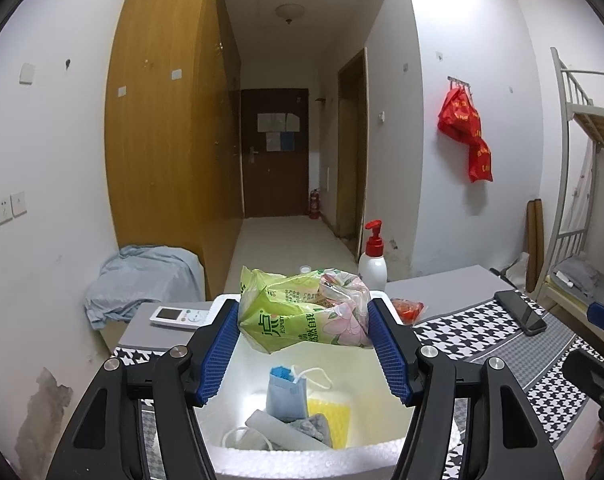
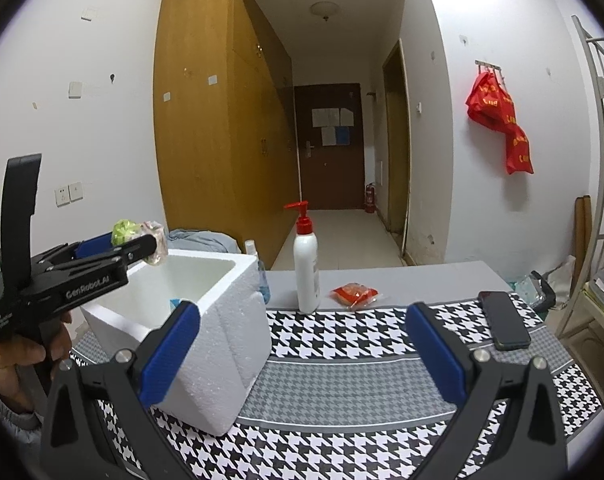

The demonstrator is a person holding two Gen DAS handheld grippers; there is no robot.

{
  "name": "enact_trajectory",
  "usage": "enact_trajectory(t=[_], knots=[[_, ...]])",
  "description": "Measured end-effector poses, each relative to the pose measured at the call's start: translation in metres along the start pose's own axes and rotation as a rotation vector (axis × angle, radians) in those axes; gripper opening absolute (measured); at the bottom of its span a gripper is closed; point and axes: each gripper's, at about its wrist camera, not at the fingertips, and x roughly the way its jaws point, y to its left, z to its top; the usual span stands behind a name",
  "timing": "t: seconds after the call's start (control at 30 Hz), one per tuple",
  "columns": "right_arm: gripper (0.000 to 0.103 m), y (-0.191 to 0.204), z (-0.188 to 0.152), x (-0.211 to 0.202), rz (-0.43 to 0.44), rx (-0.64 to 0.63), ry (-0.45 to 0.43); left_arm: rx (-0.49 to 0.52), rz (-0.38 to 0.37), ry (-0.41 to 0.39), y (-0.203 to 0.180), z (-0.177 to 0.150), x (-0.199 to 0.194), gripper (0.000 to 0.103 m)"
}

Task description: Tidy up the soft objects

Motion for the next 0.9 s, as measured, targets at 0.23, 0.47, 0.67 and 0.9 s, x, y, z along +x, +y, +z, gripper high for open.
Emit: enact_trajectory(t=[0.23,0.47,0.67,0.9], knots=[[0.103,-0.012,-0.002,0.001,-0.009,0.006,0.001,0.008,0.031,0.011,-0.006,-0.001,0.011,0.084],[0.103,-0.022,-0.003,0.002,0.001,0.012,0.003,0.009,0.074,-0.006,-0.012,0.000,0.009,0.100],[0.103,-0.026,-0.004,0.001,0.007,0.015,0.010,0.007,0.090,-0.014,-0.016,0.003,0.003,0.102],[0.103,-0.027,-0.004,-0.008,0.020,0.007,-0.001,0.011,0.090,-0.040,-0.022,0.004,-0.015,0.102]])
